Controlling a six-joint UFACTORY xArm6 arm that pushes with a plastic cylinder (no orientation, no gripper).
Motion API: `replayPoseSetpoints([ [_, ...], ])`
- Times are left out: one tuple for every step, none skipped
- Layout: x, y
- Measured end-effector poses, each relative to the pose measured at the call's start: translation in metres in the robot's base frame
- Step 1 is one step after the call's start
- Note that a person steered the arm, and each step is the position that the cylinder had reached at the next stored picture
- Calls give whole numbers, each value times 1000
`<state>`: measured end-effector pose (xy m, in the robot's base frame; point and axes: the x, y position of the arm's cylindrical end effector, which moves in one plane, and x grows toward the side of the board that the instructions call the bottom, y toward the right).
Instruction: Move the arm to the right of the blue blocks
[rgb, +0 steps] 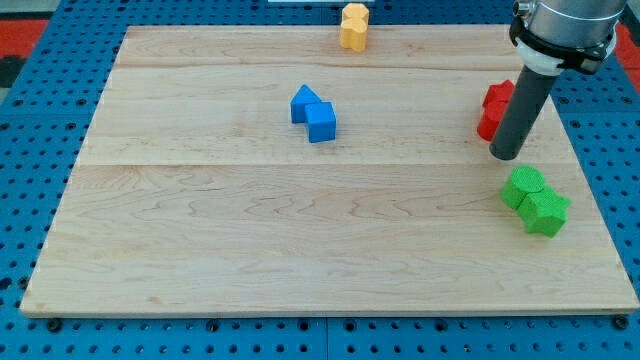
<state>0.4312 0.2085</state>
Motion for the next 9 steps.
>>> replayPoseSetpoints([
  [0,0],
  [5,17],
  [3,13],
  [3,13],
  [3,5],
  [3,-58],
  [3,-98],
  [-24,-111],
  [-57,-151],
])
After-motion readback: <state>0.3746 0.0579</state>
